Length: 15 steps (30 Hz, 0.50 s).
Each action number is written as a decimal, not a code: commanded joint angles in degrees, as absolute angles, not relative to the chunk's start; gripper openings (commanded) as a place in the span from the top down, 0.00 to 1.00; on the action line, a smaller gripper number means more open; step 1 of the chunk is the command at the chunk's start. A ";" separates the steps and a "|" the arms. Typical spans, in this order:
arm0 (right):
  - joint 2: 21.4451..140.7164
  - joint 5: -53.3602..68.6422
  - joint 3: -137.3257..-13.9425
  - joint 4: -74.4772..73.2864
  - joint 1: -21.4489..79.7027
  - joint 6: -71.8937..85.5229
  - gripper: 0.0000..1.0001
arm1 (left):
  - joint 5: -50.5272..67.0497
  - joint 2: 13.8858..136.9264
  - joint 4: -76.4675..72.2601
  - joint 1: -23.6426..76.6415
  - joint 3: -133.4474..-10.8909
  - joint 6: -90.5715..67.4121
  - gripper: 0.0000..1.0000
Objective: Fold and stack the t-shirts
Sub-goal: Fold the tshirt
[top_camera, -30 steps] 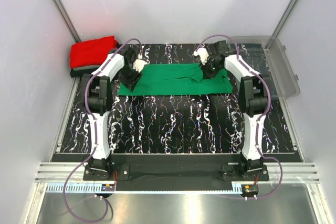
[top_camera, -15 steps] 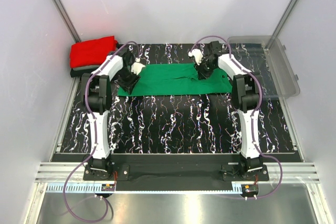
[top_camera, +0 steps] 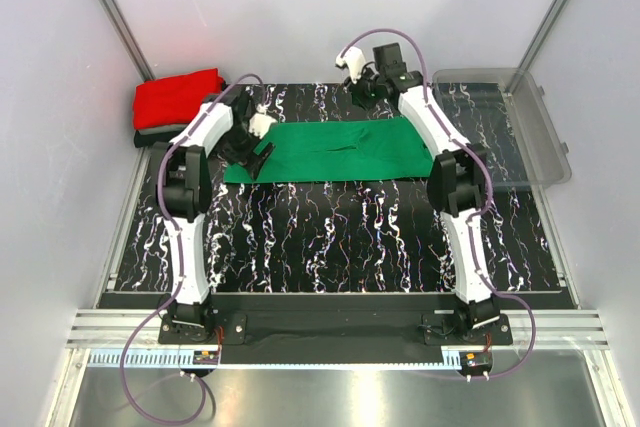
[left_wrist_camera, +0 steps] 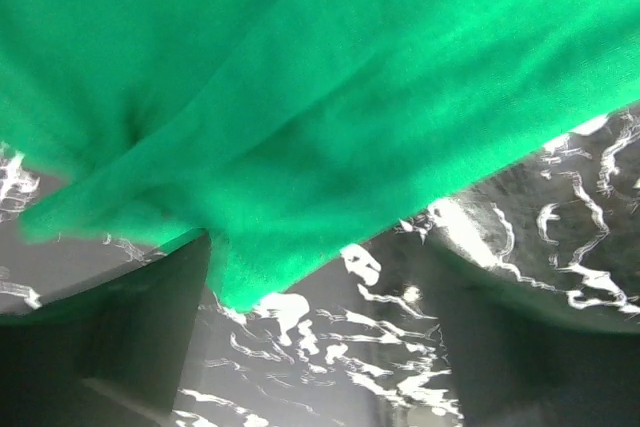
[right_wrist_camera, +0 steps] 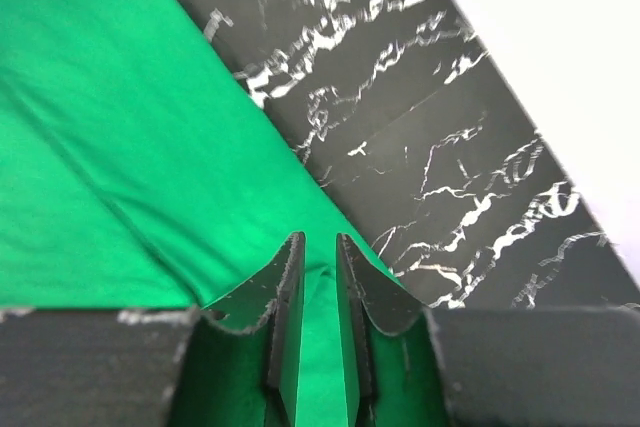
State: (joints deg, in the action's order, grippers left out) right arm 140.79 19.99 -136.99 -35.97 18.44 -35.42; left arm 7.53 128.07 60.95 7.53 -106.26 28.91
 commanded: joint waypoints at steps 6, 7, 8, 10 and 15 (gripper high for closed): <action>124.38 19.51 -119.90 -34.19 16.79 -31.82 0.74 | 8.43 117.60 61.25 7.74 -107.31 30.83 0.01; 123.50 19.69 -118.66 -34.02 16.70 -31.73 0.74 | 8.96 117.60 61.78 7.73 -107.58 32.07 0.01; 122.88 19.86 -116.48 -34.01 16.70 -31.64 0.74 | 9.40 117.77 62.40 7.73 -108.01 33.39 0.01; 121.38 20.39 -114.88 -34.19 16.70 -31.64 0.74 | 9.67 118.65 65.56 7.73 -108.37 39.09 0.07; 119.45 19.86 -112.77 -34.10 16.70 -32.25 0.73 | 3.43 122.69 71.80 7.47 -105.75 47.18 0.42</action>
